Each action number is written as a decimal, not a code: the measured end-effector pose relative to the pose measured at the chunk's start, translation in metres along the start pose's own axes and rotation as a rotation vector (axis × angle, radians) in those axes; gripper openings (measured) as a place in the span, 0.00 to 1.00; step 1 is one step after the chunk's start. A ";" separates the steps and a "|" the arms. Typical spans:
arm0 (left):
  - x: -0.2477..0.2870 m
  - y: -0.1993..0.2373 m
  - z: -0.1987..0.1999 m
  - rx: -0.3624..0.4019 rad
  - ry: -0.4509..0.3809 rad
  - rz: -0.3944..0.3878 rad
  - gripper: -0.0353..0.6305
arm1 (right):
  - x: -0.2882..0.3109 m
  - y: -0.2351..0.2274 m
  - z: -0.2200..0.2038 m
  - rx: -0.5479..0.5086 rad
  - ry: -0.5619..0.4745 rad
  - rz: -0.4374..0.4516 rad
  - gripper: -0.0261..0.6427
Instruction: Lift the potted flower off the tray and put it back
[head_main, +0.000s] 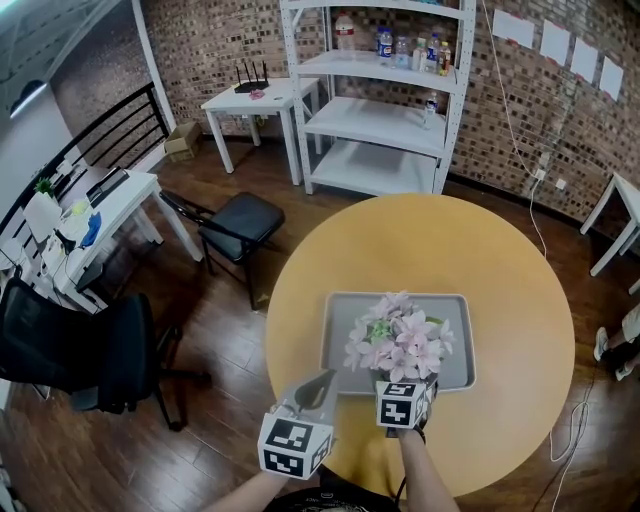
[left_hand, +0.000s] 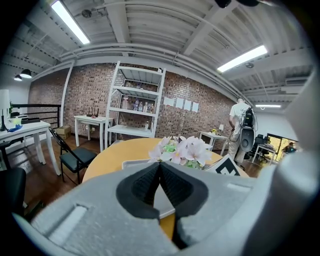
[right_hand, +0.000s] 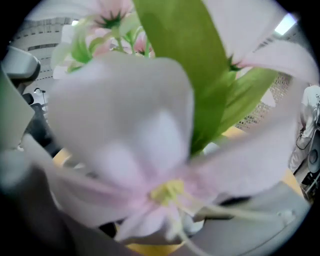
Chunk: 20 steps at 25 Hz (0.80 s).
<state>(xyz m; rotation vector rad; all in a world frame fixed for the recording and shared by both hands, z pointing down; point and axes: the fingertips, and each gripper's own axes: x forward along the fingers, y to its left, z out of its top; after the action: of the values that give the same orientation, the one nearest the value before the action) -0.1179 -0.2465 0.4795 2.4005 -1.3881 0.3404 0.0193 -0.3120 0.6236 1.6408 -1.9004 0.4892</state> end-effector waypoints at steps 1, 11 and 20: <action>-0.001 -0.002 -0.001 0.002 -0.001 -0.001 0.06 | -0.003 0.000 -0.001 0.003 -0.005 0.002 0.84; -0.021 -0.039 -0.009 0.007 -0.020 -0.016 0.06 | -0.072 0.005 0.001 0.037 -0.094 0.055 0.72; -0.041 -0.087 -0.027 -0.017 -0.047 -0.028 0.06 | -0.149 0.012 -0.002 0.005 -0.174 0.145 0.59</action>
<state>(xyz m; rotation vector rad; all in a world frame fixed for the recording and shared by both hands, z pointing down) -0.0632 -0.1627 0.4739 2.4267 -1.3697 0.2659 0.0197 -0.1938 0.5316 1.6006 -2.1581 0.4210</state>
